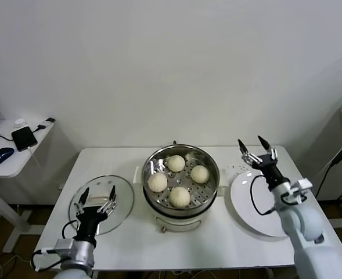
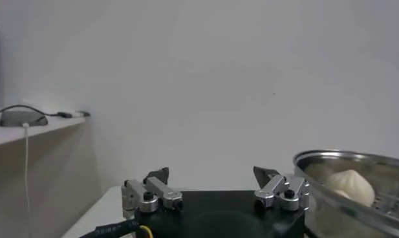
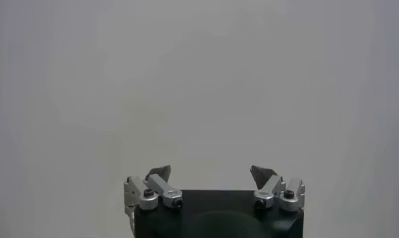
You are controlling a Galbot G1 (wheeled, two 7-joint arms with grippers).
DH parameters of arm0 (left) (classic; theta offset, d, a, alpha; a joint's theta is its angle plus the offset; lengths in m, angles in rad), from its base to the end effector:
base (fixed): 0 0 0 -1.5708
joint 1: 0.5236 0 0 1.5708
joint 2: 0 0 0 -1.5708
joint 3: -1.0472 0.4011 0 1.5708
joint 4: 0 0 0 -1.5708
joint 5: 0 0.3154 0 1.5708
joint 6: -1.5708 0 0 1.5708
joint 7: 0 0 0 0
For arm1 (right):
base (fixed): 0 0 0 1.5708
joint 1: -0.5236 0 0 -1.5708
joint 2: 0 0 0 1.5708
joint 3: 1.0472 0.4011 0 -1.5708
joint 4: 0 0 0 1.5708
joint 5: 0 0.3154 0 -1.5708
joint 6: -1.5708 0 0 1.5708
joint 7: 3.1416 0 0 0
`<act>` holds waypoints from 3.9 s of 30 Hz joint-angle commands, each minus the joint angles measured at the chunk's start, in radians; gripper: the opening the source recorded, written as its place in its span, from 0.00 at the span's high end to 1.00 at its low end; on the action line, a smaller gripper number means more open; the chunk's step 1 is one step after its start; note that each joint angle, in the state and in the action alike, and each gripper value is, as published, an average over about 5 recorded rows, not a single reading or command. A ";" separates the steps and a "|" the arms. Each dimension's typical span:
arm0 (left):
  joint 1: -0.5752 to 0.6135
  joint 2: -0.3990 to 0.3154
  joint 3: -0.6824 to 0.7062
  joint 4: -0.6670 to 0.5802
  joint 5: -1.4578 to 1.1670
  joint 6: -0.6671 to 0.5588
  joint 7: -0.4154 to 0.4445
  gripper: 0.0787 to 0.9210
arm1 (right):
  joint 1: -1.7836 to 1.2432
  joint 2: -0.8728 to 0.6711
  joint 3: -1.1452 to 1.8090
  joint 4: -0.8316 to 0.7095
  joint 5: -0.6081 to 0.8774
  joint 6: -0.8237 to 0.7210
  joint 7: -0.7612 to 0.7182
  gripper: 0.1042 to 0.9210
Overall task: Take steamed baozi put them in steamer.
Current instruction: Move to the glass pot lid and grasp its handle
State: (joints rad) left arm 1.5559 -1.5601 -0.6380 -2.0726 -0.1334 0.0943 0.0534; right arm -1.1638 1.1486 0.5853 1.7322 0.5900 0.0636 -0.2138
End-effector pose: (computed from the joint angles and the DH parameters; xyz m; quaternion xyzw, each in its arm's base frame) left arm 0.1186 0.0342 -0.3513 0.0192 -0.9980 0.0377 0.0460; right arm 0.2723 -0.1611 -0.3458 -0.1110 0.9887 0.0750 0.0674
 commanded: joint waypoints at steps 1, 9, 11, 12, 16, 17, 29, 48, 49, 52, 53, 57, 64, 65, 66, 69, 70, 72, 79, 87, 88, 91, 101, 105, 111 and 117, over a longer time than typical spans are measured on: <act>-0.063 0.007 -0.030 0.097 0.375 -0.099 -0.005 0.12 | -0.251 0.133 0.082 0.038 -0.001 0.123 0.159 0.12; -0.146 0.122 -0.095 0.302 1.289 -0.241 -0.185 0.12 | -0.239 0.127 0.083 0.051 -0.006 0.111 0.160 0.12; -0.125 0.167 -0.077 0.307 1.360 -0.192 -0.235 0.12 | -0.238 0.123 0.082 0.046 -0.005 0.112 0.158 0.12; -0.111 0.185 -0.069 0.301 1.385 -0.164 -0.244 0.12 | -0.237 0.121 0.082 0.043 -0.005 0.113 0.158 0.12; -0.049 0.240 -0.046 0.236 1.458 -0.083 -0.159 0.12 | -0.230 0.117 0.082 0.031 -0.003 0.116 0.155 0.12; -0.047 0.247 -0.047 0.229 1.472 -0.082 -0.125 0.12 | -0.228 0.116 0.082 0.028 -0.003 0.117 0.156 0.12; -0.101 0.249 0.003 0.345 1.488 -0.093 -0.142 0.12 | -0.214 0.119 0.078 0.010 -0.008 0.119 0.157 0.12; -0.198 0.238 0.045 0.520 1.478 -0.078 -0.204 0.12 | -0.208 0.123 0.081 -0.013 -0.008 0.123 0.155 0.12; -0.202 0.237 0.046 0.524 1.479 -0.077 -0.204 0.12 | -0.208 0.124 0.081 -0.013 -0.008 0.123 0.155 0.12; -0.215 0.236 0.048 0.536 1.480 -0.075 -0.203 0.12 | -0.207 0.126 0.082 -0.016 -0.008 0.124 0.154 0.12; -0.219 0.235 0.048 0.539 1.480 -0.074 -0.203 0.12 | -0.207 0.126 0.082 -0.017 -0.008 0.125 0.154 0.12; -0.235 0.235 0.048 0.550 1.478 -0.071 -0.203 0.12 | -0.207 0.126 0.082 -0.025 -0.008 0.127 0.154 0.12; -0.264 0.236 0.052 0.578 1.483 -0.065 -0.205 0.12 | -0.205 0.127 0.080 -0.033 -0.008 0.129 0.153 0.12; -0.269 0.237 0.052 0.582 1.484 -0.065 -0.205 0.12 | -0.205 0.127 0.080 -0.034 -0.008 0.130 0.153 0.12; -0.273 0.237 0.053 0.585 1.484 -0.064 -0.205 0.12 | -0.205 0.127 0.080 -0.035 -0.008 0.130 0.153 0.12; -0.283 0.235 0.052 0.595 1.483 -0.063 -0.208 0.12 | -0.205 0.128 0.080 -0.041 -0.008 0.133 0.152 0.12; -0.287 0.234 0.052 0.599 1.482 -0.062 -0.209 0.12 | -0.205 0.128 0.080 -0.043 -0.008 0.134 0.151 0.12; -0.293 0.232 0.052 0.606 1.481 -0.060 -0.212 0.12 | -0.206 0.129 0.080 -0.048 -0.008 0.136 0.150 0.12; -0.319 0.230 0.052 0.632 1.483 -0.052 -0.215 0.12 | -0.209 0.130 0.080 -0.051 -0.007 0.138 0.149 0.12; -0.345 0.229 0.055 0.661 1.476 -0.045 -0.227 0.12 | -0.209 0.137 0.082 -0.064 -0.005 0.145 0.147 0.12; -0.349 0.227 0.056 0.664 1.477 -0.045 -0.227 0.12 | -0.209 0.137 0.082 -0.065 -0.005 0.145 0.147 0.12; -0.361 0.223 0.058 0.668 1.477 -0.043 -0.226 0.12 | -0.209 0.137 0.082 -0.067 -0.006 0.145 0.146 0.12; -0.398 0.223 0.066 0.706 1.475 -0.037 -0.226 0.12 | -0.207 0.140 0.082 -0.074 -0.007 0.146 0.145 0.12; -0.406 0.221 0.069 0.716 1.474 -0.036 -0.225 0.12 | -0.206 0.142 0.080 -0.075 -0.008 0.146 0.144 0.12; -0.415 0.222 0.074 0.728 1.471 -0.047 -0.224 0.12 | -0.203 0.144 0.079 -0.077 -0.008 0.145 0.143 0.12; -0.429 0.223 0.080 0.743 1.482 -0.057 -0.215 0.22 | -0.204 0.144 0.078 -0.078 -0.008 0.146 0.142 0.12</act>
State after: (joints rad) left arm 1.1397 -1.3379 -0.5595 -1.3473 1.3445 0.0430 -0.1657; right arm -1.3674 1.2924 0.6642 1.6548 0.5823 0.2090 -0.0708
